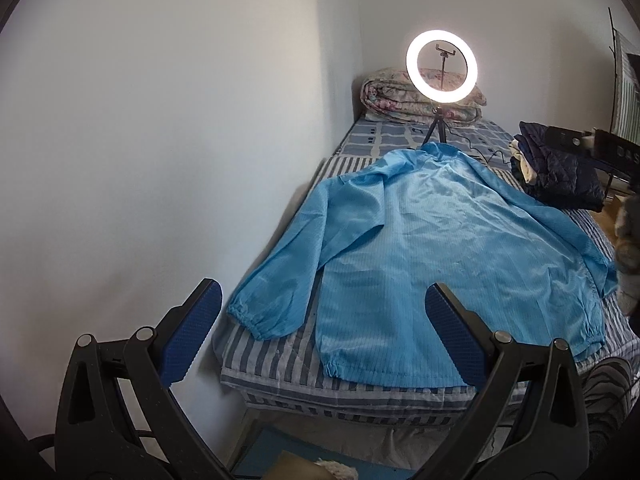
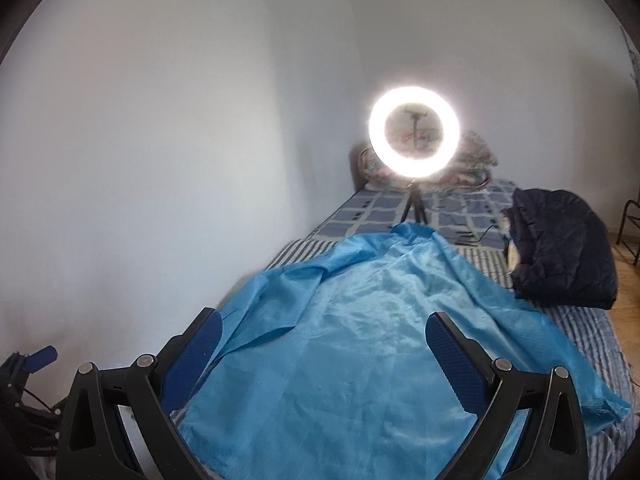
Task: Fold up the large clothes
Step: 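Move both tools toward the blue coat's sleeve and side edge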
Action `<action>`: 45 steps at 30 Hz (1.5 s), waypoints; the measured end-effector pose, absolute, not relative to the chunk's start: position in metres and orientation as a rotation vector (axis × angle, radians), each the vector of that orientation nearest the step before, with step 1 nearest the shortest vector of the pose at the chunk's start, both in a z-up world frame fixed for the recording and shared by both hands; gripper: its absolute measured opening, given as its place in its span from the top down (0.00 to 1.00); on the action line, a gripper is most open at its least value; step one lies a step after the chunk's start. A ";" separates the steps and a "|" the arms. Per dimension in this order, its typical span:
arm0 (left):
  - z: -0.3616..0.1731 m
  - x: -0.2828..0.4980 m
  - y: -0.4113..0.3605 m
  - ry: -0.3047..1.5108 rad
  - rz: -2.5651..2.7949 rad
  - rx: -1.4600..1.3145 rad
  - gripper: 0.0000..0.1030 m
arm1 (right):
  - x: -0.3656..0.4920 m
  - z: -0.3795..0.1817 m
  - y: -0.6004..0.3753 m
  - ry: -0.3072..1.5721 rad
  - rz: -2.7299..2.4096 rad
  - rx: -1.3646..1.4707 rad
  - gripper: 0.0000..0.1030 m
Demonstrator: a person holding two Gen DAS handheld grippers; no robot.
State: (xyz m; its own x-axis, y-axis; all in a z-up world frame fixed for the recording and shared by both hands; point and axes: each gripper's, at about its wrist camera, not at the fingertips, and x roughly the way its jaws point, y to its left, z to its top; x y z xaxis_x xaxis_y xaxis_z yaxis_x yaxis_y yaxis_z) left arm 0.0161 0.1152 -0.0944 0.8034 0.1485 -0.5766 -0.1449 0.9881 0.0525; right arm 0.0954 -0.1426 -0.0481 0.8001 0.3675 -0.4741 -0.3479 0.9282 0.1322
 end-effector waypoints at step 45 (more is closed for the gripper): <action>-0.171 0.025 0.170 0.716 0.165 -0.110 0.27 | 0.254 -0.266 0.106 1.293 0.799 0.088 1.00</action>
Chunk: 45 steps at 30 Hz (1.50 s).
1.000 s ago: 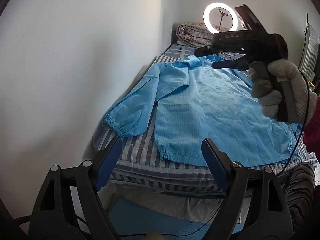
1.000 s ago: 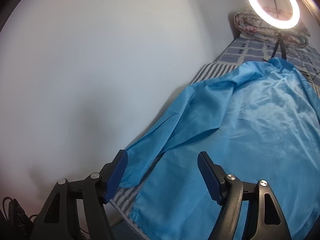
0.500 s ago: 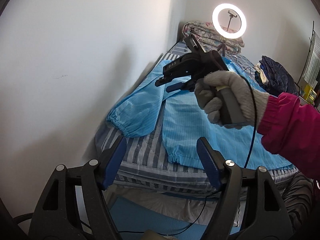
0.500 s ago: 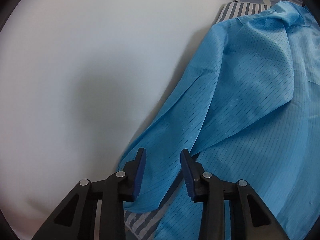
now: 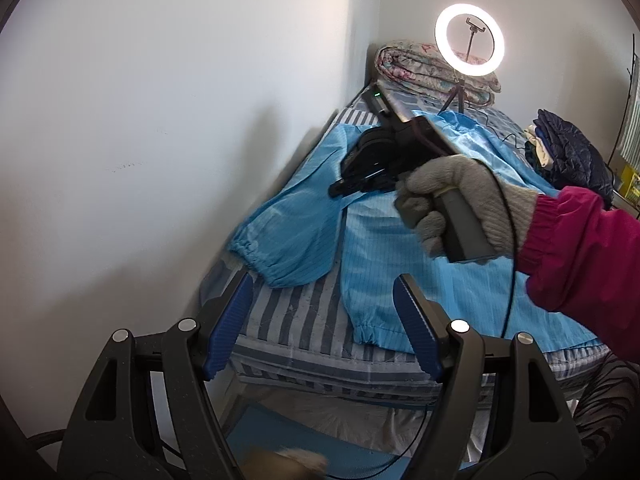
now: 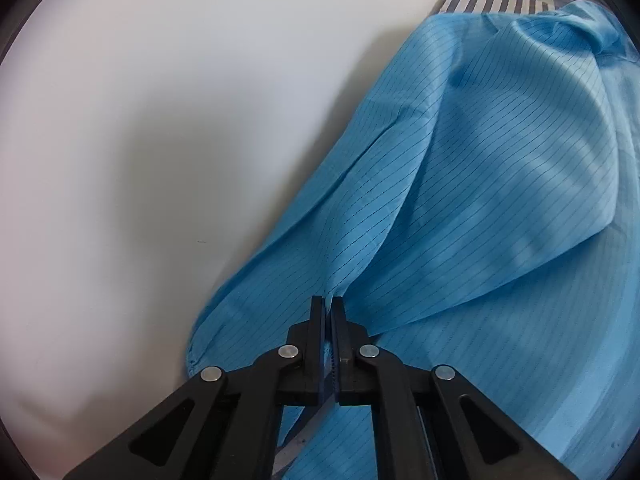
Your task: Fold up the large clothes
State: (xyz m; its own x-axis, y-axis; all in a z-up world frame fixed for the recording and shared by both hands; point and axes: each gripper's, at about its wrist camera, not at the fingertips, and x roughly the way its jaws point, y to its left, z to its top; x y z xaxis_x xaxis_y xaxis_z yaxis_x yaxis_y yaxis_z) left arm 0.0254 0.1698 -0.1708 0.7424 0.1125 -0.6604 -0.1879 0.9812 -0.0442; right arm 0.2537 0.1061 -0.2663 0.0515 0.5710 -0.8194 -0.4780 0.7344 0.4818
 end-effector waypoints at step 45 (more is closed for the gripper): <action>-0.238 0.181 0.226 0.921 0.001 -0.490 0.96 | 0.231 -0.264 -0.028 1.219 0.775 0.105 0.78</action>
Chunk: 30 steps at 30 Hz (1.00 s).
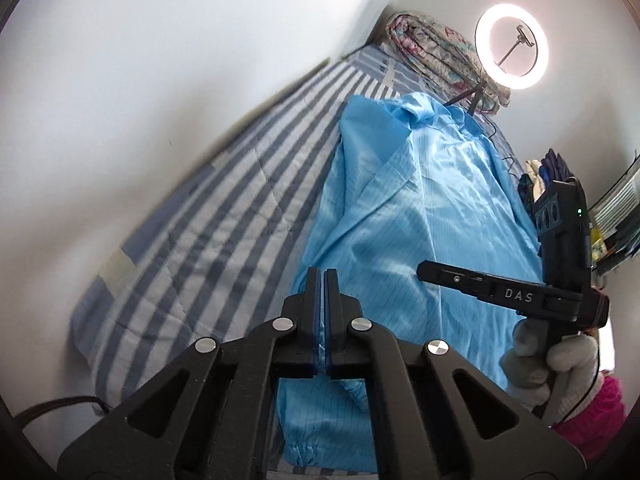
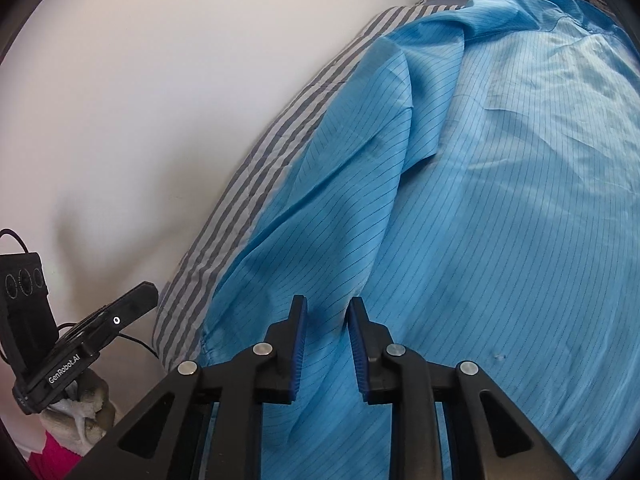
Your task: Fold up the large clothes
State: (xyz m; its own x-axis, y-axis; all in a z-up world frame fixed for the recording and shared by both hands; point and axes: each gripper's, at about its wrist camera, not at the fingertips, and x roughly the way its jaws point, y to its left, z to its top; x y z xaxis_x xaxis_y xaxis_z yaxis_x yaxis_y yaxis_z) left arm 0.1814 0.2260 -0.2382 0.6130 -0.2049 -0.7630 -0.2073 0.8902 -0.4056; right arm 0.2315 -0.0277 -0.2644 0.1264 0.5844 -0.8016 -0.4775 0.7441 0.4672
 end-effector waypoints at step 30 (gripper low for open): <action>-0.155 0.151 0.185 0.637 0.063 -0.062 0.99 | 0.236 -0.205 -0.088 1.094 0.750 0.200 0.61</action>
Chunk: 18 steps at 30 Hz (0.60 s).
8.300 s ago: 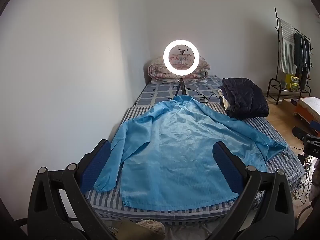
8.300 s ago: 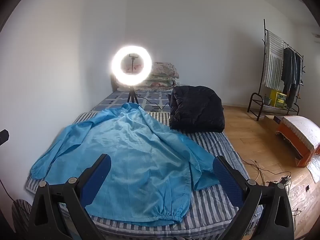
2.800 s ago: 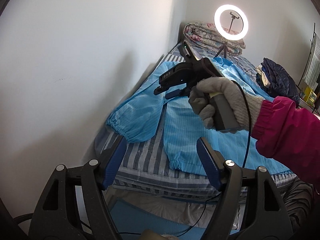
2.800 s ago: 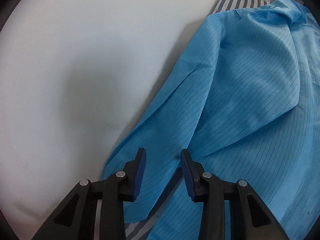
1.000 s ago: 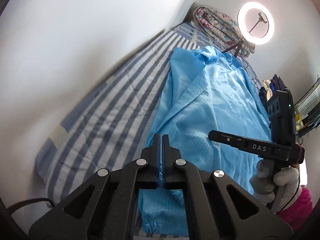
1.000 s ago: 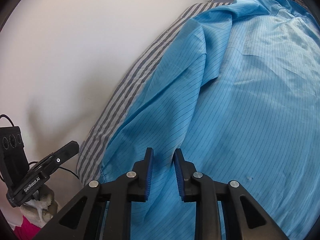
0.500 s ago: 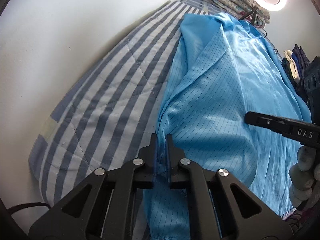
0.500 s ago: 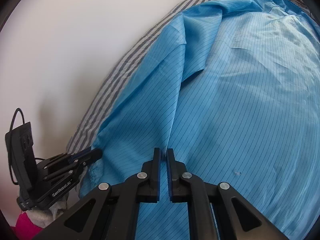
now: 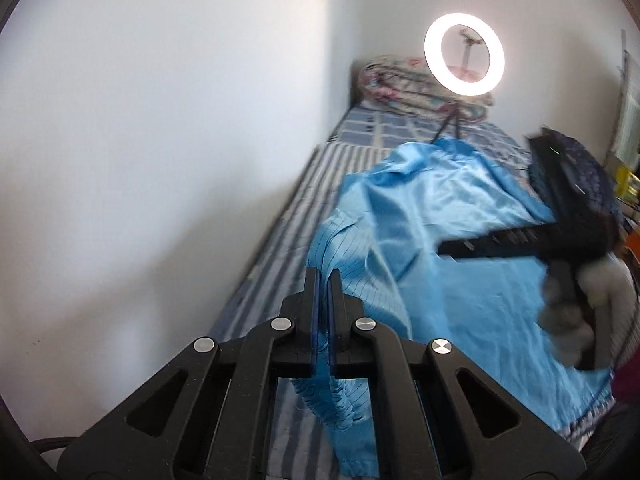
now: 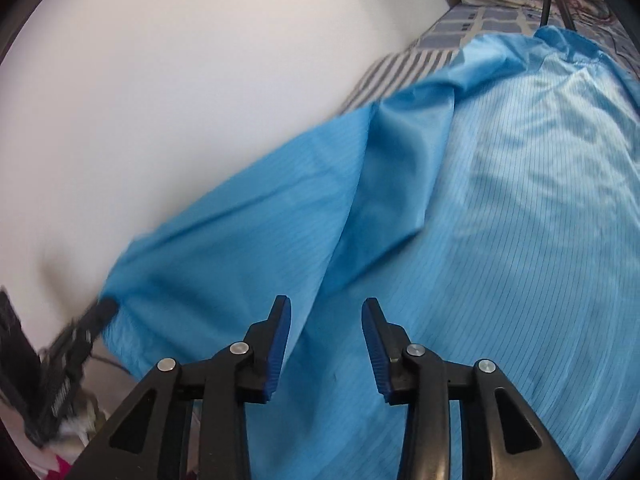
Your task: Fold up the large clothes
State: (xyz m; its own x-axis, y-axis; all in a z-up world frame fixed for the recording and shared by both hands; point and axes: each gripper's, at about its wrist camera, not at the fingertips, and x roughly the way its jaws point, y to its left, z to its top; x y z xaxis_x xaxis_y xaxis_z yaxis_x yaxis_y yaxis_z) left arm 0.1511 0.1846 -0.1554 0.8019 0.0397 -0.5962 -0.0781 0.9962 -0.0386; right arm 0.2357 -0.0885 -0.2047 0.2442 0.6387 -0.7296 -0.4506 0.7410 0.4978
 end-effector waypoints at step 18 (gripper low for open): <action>-0.159 0.135 0.101 0.659 -0.232 0.073 1.00 | 0.315 -0.208 0.013 1.178 0.717 0.177 0.91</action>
State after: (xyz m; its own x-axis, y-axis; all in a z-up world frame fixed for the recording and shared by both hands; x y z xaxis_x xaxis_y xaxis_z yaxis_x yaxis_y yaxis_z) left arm 0.1346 0.1012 -0.1593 0.7656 -0.1903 -0.6145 0.2365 0.9716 -0.0063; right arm 0.3145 0.0131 -0.2085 0.1924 0.5963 -0.7794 -0.4188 0.7681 0.4843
